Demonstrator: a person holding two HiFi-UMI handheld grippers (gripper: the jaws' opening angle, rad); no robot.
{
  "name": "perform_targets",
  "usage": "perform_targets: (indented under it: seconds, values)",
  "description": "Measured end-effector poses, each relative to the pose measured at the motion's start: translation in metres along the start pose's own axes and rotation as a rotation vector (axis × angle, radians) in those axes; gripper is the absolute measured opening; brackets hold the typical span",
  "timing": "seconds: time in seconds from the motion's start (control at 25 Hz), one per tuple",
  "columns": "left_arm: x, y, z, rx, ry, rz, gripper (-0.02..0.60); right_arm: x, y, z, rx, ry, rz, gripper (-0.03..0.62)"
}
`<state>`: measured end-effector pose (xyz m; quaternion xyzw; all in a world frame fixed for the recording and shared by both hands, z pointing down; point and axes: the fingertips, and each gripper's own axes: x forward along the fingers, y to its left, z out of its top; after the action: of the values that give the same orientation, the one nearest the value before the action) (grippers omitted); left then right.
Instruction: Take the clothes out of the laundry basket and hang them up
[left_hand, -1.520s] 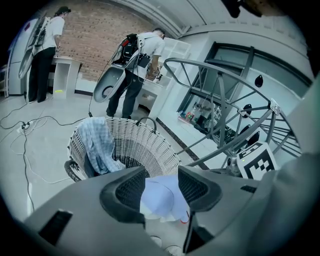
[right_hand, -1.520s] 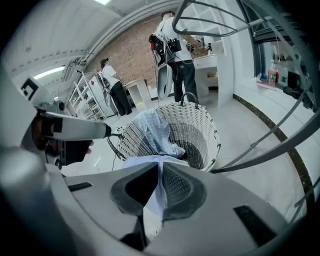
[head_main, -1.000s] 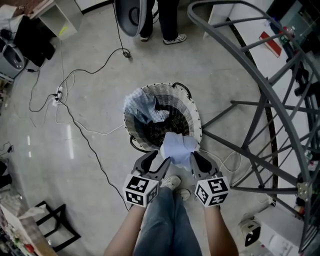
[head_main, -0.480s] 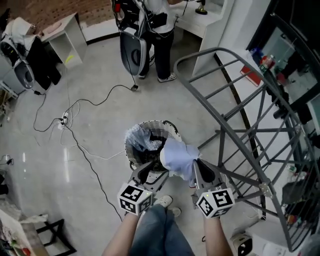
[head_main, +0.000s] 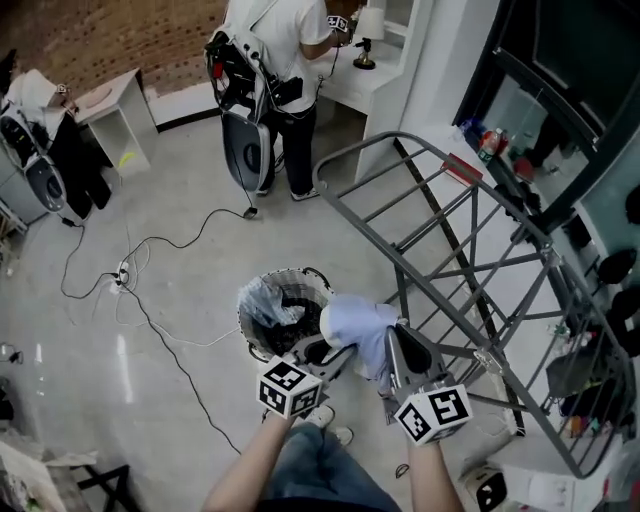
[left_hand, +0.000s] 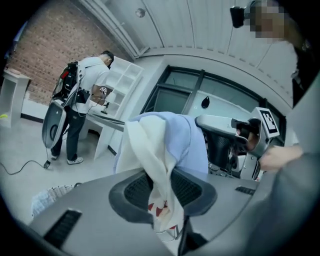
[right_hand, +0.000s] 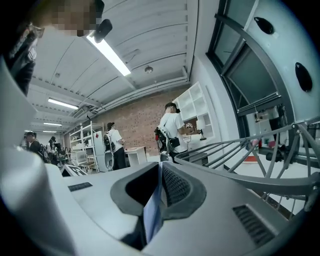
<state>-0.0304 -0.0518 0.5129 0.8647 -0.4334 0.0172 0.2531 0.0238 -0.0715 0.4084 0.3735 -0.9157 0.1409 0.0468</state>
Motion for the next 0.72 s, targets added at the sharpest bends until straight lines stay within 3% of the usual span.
perform_targets:
  seconds: [0.08, 0.12, 0.48, 0.72]
  values:
    - [0.0, -0.012, 0.01, 0.046, -0.01, -0.018, 0.053, -0.012, -0.006, 0.01, 0.015, -0.028, -0.028, 0.026]
    - [0.001, -0.018, 0.015, 0.066, -0.013, -0.027, 0.043, -0.018, -0.01, 0.014, 0.029, -0.045, -0.042, 0.026]
    - [0.009, -0.074, 0.064, 0.317, 0.0, -0.1, 0.035, -0.083, -0.043, 0.043, 0.061, -0.151, -0.204, 0.026]
    - [0.02, -0.116, 0.11, 0.426, -0.021, -0.151, 0.034, -0.13, -0.056, 0.052, 0.038, -0.206, -0.333, 0.025]
